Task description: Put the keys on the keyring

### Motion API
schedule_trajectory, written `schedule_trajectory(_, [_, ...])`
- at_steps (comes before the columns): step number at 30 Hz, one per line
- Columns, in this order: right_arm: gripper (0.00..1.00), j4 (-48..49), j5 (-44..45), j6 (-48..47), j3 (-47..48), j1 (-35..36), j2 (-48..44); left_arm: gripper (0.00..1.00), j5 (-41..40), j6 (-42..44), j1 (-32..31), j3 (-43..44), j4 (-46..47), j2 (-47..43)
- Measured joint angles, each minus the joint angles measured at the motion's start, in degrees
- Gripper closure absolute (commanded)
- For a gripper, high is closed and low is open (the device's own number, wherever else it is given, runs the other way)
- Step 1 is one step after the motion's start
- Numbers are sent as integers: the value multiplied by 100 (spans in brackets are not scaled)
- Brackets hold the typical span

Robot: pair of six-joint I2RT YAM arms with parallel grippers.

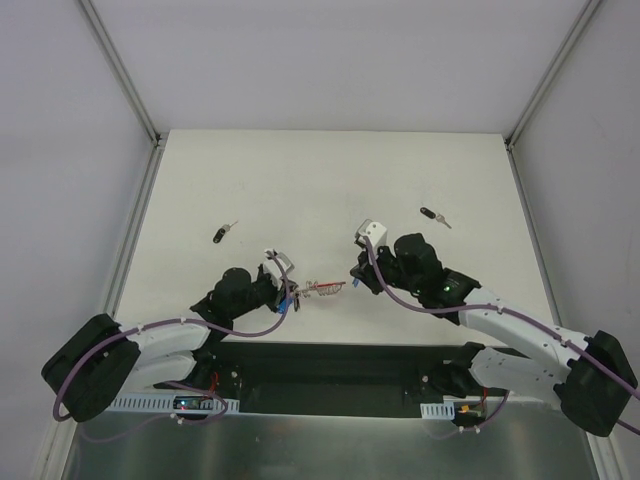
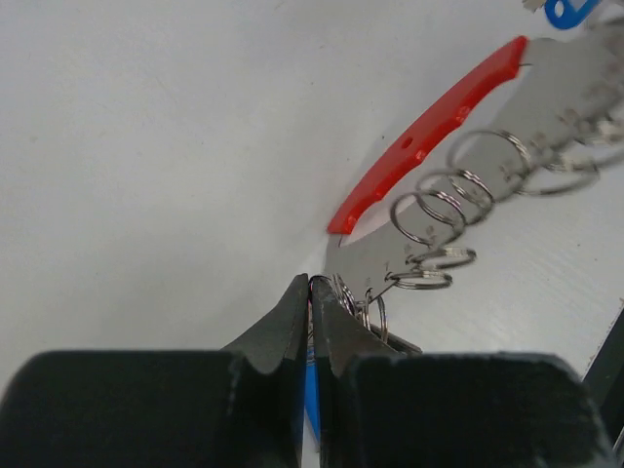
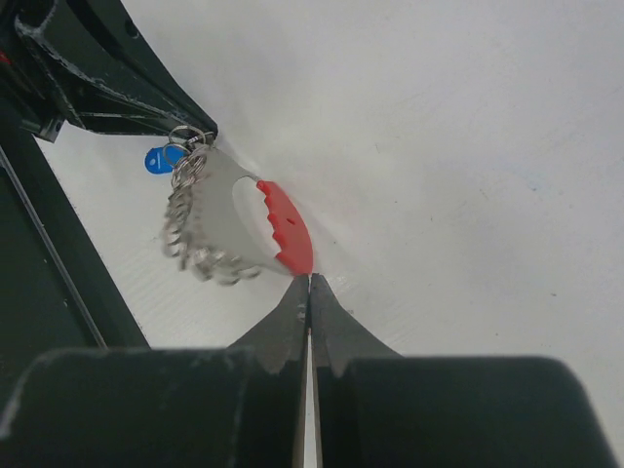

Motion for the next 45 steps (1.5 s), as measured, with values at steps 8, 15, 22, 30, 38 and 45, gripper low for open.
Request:
schedule_trajectory(8, [99, -28, -170, 2, 125, -2, 262, 100, -577, -398, 101, -278, 181, 271])
schedule_trajectory(15, [99, -48, -280, -15, 153, -4, 315, 100, -627, -654, 269, -225, 20, 153])
schedule_trajectory(22, [99, -66, -286, -26, 153, -4, 315, 100, -608, -876, 269, 516, -511, 205])
schedule_trajectory(30, [99, -90, -227, -37, 153, -4, 306, 100, -114, -1220, 245, 2017, -1117, 1029])
schedule_trajectory(38, [99, -136, 55, -63, 153, -17, -155, 100, -83, -1246, 24, 2057, -2291, -769])
schedule_trajectory(45, [99, -133, 83, -85, 153, -22, -181, 77, -181, -1102, -186, 2264, -2791, -931])
